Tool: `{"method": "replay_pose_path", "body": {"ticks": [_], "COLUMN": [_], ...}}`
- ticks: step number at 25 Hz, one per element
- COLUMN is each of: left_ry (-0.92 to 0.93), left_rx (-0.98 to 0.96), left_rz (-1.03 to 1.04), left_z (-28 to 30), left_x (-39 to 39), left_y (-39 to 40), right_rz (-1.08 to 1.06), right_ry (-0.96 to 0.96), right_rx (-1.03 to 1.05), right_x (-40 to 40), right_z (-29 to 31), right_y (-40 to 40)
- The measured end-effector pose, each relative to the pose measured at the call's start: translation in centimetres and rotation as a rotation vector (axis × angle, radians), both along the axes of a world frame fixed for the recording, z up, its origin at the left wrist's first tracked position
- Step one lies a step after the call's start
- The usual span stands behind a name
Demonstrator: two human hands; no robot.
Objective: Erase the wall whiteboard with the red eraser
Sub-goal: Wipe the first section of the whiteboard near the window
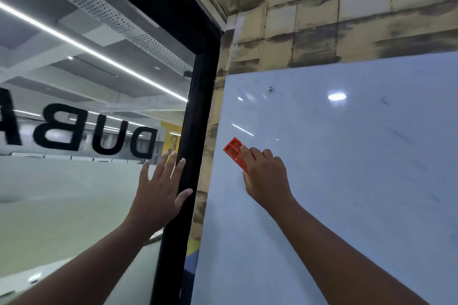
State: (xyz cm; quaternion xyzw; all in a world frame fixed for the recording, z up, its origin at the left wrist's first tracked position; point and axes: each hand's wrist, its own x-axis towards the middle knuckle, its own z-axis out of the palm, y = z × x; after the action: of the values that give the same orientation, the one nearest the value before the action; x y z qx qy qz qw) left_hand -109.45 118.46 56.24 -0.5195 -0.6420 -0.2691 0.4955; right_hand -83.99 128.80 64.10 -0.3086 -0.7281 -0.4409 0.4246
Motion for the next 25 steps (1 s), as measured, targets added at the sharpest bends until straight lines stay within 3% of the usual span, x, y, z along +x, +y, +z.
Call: {"method": "replay_pose_path", "body": {"ticks": [7,15,21,25], "left_ry": [0.038,0.078,0.113,-0.006], "left_rx": [0.11,0.288,0.257,0.274], "left_rz": [-0.023,-0.092,-0.283,-0.579], "left_z": [5.9,14.4,19.4,21.9], "left_x": [-2.5,-7.2,-9.4,-8.3], "left_y": [14.6,24.4,30.2,33.5], "right_rz": [0.042,0.077,-0.033,-0.074], "right_ry": [0.027,0.046,0.139,0.15], "right_rx": [0.134,0.338,0.367,0.374], "right_x": [-5.7,-10.1,-9.7,-10.6], "right_z": [5.6,13.4,19.0,19.6], "right_y": [11.5,15.9,17.6,18.1]}}
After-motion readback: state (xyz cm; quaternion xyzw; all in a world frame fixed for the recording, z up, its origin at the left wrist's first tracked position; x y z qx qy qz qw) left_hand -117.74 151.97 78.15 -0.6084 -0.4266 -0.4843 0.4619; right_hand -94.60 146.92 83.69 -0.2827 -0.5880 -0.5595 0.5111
